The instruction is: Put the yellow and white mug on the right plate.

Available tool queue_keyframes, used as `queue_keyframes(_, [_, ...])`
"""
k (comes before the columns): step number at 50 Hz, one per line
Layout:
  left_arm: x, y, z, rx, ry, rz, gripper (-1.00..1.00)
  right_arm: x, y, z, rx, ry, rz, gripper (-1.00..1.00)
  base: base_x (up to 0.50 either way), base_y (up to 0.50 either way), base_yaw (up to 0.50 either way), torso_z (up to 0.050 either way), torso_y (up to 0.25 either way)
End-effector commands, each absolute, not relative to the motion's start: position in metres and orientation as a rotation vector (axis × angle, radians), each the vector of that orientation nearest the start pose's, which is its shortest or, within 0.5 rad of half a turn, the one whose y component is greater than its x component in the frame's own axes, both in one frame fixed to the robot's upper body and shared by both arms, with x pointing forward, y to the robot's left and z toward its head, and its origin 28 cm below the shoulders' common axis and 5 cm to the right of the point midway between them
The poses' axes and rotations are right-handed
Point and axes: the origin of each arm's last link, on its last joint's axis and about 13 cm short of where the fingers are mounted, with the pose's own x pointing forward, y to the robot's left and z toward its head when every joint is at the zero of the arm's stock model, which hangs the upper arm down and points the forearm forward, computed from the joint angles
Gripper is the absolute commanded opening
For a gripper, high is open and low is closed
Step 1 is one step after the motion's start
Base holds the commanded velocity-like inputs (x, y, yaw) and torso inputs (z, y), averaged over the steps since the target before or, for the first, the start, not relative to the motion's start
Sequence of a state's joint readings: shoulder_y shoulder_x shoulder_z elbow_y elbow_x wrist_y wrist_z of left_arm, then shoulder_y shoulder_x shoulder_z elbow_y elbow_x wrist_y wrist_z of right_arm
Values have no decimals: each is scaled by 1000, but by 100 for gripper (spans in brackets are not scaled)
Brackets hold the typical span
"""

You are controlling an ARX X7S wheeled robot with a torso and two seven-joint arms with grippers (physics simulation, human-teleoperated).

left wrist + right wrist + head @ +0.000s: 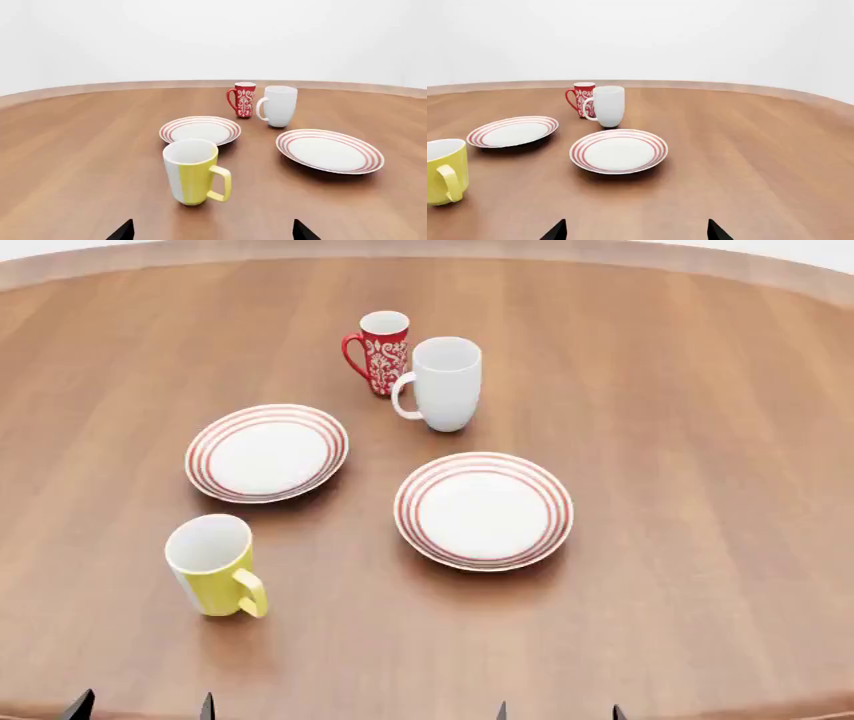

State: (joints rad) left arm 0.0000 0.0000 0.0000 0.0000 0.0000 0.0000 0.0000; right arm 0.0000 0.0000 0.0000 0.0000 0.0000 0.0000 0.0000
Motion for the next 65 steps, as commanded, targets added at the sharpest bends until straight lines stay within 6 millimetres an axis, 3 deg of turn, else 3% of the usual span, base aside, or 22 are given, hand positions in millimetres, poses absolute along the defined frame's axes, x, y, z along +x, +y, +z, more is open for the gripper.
queue_keyframes(1, [211,206,13,-4,1,4,100,211,-96,12,-10,5,4,100,0,0,0,0,0])
queue_keyframes(32, [210,204,12,4,-27,-8,100,209,-92,15,-56,-29,22,100,0,6,0,0,0])
queue_keyframes(57, [209,203,12,7,-27,-15,100,208,-90,14,-96,-46,28,100,0,500,0,0,0])
queue_keyframes(65, [209,203,11,9,-26,-15,100,209,-89,14,-105,-44,34,100,0,63,0,0,0])
